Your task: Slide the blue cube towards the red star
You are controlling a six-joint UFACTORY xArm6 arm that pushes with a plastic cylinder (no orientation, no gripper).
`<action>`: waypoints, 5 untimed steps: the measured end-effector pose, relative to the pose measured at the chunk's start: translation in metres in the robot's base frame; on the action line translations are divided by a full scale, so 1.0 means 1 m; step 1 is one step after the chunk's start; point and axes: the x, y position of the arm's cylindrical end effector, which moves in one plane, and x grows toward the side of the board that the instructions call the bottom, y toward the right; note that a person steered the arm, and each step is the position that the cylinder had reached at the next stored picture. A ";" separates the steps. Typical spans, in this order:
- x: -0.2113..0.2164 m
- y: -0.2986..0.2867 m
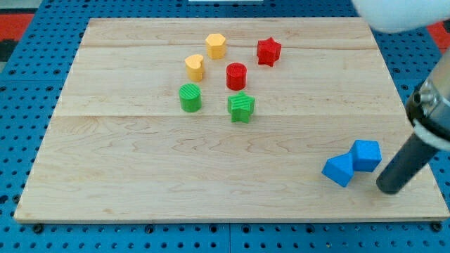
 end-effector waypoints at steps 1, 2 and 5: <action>-0.040 -0.024; -0.088 -0.049; -0.140 -0.135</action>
